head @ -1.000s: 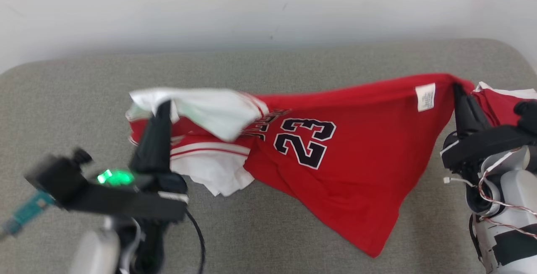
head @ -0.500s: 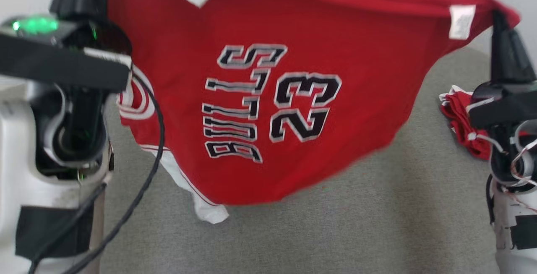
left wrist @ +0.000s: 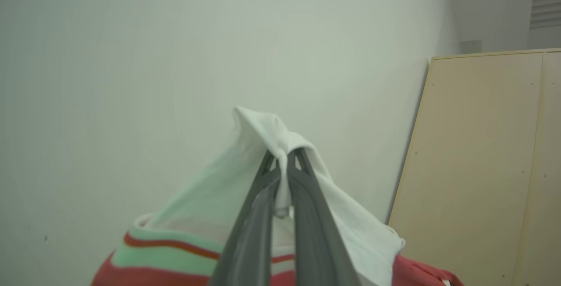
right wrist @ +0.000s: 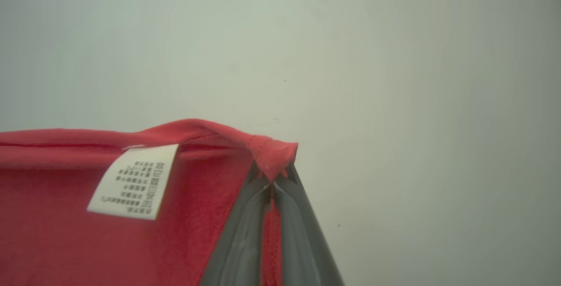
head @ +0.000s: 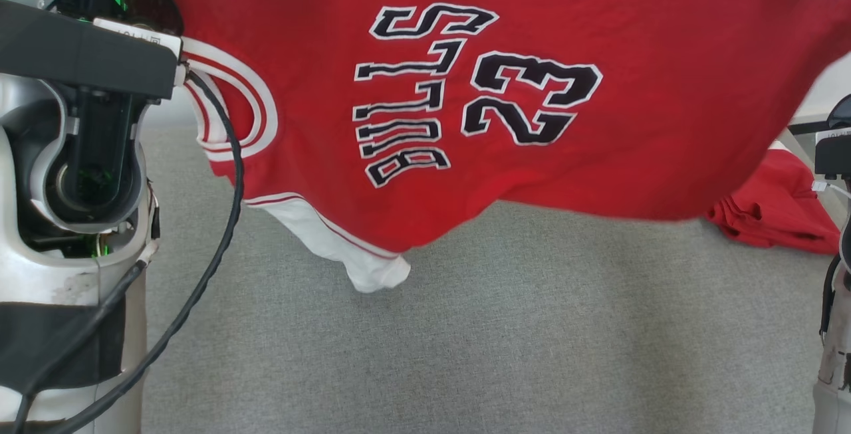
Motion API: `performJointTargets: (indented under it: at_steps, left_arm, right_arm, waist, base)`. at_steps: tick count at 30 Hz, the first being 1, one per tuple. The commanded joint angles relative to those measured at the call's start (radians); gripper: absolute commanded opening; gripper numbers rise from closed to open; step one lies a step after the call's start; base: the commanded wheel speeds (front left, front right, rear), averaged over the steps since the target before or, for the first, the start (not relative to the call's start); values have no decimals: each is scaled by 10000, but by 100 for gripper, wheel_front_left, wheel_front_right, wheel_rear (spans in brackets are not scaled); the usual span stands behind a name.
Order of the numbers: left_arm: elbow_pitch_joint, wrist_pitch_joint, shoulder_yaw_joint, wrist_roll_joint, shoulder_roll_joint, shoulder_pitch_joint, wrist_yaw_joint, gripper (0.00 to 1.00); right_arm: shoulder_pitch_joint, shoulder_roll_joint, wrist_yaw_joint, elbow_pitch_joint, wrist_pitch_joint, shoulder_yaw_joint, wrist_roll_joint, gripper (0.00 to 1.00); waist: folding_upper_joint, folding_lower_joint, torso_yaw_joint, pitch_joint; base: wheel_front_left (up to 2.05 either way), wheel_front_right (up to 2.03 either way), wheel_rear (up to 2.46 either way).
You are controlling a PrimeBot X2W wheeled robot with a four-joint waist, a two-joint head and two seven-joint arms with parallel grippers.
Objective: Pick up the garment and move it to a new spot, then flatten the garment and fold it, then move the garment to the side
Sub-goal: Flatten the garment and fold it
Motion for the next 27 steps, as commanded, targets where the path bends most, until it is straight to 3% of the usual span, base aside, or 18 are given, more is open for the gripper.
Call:
performJointTargets:
  at_steps: [1,11,15,27]
  left_arm:
    - [-33,29,48,-32,42,-16,36,0]
    - [527,97,24,57,96,-94,232,0]
    - [992,-14,42,176,89,-334,278,0]
    - [2386,-662,-97,918,274,-2266,71,0]
  right_arm:
    - [114,61,-23,-29,83,-20,-85,0]
    - [126,121,-23,588,498,627,-76,0]
    - [-251,-198,-23,992,535,1166,-306,0]
    - [-2614,-117,-22,2720,-72,2192,-611,0]
  waist:
    - [0,0,-32,61]
    - [0,0,-122,483]
    - [0,0,-143,845]
    - [0,0,-263,2685]
  base:
    - [0,0,0]
    - [0,0,0]
    - [0,0,0]
    - [0,0,0]
